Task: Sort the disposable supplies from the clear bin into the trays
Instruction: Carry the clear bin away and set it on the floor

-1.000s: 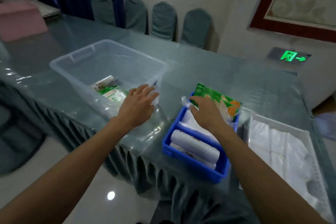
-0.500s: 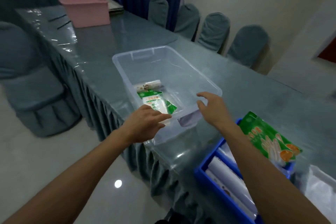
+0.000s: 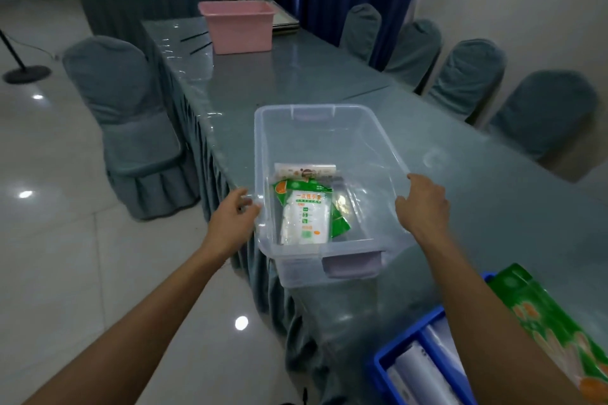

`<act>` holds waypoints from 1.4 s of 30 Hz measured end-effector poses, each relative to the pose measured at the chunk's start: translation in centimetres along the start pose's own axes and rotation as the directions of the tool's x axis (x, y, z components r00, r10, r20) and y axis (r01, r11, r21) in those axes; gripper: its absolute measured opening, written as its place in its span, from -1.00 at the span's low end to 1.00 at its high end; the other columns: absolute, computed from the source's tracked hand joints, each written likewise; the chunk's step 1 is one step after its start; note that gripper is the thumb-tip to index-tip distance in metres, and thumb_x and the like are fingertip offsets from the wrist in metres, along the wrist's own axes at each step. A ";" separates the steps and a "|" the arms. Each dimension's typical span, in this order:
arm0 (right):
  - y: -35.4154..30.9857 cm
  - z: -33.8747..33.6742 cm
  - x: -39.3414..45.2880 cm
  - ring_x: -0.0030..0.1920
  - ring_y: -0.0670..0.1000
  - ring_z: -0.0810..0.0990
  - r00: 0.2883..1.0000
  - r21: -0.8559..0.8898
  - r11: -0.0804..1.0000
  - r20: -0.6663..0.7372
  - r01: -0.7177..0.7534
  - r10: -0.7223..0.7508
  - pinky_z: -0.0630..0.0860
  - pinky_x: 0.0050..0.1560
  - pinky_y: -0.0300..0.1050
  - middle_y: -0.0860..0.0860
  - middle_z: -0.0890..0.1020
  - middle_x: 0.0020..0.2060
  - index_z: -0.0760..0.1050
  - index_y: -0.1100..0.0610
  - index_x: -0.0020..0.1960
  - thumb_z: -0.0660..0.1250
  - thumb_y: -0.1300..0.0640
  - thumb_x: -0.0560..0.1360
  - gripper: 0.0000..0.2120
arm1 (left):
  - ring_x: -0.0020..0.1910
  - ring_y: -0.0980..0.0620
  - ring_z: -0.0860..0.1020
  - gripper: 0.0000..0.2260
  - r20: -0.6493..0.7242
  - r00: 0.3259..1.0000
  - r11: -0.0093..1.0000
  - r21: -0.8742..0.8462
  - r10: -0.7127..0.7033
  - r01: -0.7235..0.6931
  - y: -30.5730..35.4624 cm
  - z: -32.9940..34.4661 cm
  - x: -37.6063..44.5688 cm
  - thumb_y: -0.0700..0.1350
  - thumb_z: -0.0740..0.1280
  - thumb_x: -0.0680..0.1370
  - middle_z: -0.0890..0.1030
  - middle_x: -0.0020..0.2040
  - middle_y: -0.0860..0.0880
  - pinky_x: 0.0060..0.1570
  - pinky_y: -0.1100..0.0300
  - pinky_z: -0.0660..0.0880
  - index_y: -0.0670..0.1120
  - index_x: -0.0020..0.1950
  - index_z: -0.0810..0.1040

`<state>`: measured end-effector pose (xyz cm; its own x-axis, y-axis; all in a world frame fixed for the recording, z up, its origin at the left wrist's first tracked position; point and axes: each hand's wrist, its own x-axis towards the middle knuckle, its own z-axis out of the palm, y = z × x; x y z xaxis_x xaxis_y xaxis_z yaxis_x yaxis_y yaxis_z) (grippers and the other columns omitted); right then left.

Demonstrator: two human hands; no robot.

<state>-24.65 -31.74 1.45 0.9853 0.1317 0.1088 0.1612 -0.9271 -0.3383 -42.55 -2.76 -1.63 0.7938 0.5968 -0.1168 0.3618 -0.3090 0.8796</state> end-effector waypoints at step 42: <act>6.0 -12.7 -45.3 -0.07 0.18 0.64 0.585 0.471 0.815 -0.573 -0.339 0.574 0.48 -0.10 -0.05 0.09 0.70 -0.11 0.55 0.10 -0.07 0.30 0.21 0.52 -0.94 | -0.03 -0.25 0.66 -0.90 0.388 0.878 0.935 -0.315 0.281 -0.160 5.7 -2.8 -24.5 -0.23 0.34 0.45 0.66 -0.05 -0.16 -0.10 -0.31 0.61 -0.05 -0.12 0.58</act>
<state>-69.08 -47.74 6.38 0.6364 -0.6564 0.4051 -0.1760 -0.6349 -0.7523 -61.29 -17.03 7.59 0.9881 0.1495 -0.0349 0.0576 -0.1507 0.9869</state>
